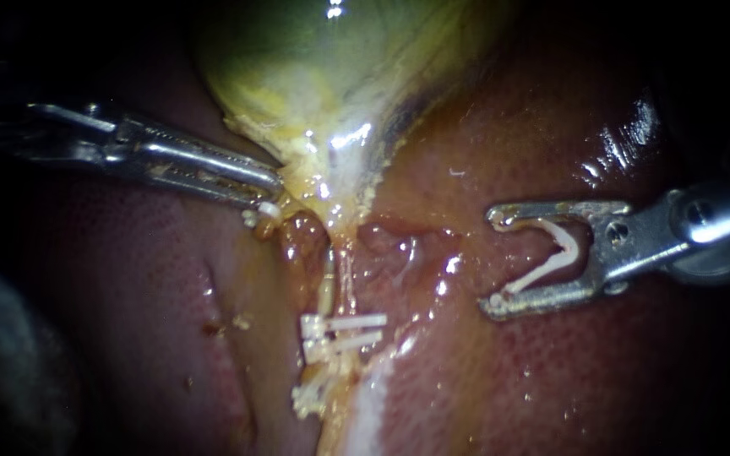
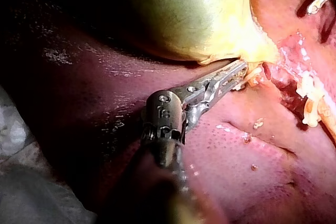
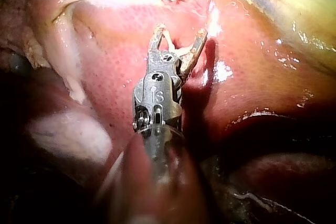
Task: Clipping third clip right tube
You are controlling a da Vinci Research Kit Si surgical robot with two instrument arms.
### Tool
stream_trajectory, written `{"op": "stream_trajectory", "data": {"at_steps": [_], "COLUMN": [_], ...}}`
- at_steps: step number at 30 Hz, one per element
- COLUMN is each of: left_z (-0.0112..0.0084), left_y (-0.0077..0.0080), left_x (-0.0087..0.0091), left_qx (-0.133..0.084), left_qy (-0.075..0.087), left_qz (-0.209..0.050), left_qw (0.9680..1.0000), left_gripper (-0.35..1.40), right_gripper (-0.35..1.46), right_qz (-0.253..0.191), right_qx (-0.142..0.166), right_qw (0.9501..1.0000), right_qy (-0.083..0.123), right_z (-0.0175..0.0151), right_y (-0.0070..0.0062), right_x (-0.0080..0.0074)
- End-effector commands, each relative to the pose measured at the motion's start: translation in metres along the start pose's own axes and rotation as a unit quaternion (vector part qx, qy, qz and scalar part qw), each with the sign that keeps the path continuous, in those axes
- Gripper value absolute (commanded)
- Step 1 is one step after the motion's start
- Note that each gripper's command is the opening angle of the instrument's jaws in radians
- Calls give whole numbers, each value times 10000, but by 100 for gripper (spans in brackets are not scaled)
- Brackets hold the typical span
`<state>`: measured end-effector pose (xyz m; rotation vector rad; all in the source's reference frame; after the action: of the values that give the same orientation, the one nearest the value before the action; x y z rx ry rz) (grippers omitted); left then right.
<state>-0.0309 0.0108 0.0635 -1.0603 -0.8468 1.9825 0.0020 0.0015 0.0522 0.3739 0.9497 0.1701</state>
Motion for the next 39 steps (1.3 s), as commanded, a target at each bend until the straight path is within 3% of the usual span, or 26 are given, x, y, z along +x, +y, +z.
{"op": "stream_trajectory", "data": {"at_steps": [1,4,8,10,14,18,23,29,36,39], "left_z": [-5,-26,-62,-71,-72,-64,-63,-62,-61,-60], "left_y": [2,8,25,34,45,42,41,41,41,41], "left_x": [1,6,28,38,44,37,36,36,35,35], "left_qx": [-14,-42,76,108,147,192,196,184,177,180], "left_qy": [-9,-13,60,86,110,129,129,123,119,120], "left_qz": [2,-14,-100,-141,-174,-156,-150,-150,-150,-149], "left_qw": [10000,10000,9999,9998,9997,9996,9996,9996,9997,9997], "left_gripper": [-35,-35,-35,-35,-35,-35,-35,-35,-35,-35], "right_gripper": [50,50,50,50,49,49,48,45,45,45], "right_qz": [5,12,26,40,58,633,1308,1978,2537,2798], "right_qx": [0,4,4,-12,179,509,645,728,765,830], "right_qw": [10000,10000,10000,9999,9997,9966,9892,9763,9612,9513], "right_qy": [1,17,61,91,147,97,116,488,761,990], "right_z": [0,-1,-2,-2,3,20,51,85,119,133], "right_y": [0,-1,-1,0,6,10,13,24,37,40], "right_x": [1,3,5,8,19,30,33,30,31,34]}}
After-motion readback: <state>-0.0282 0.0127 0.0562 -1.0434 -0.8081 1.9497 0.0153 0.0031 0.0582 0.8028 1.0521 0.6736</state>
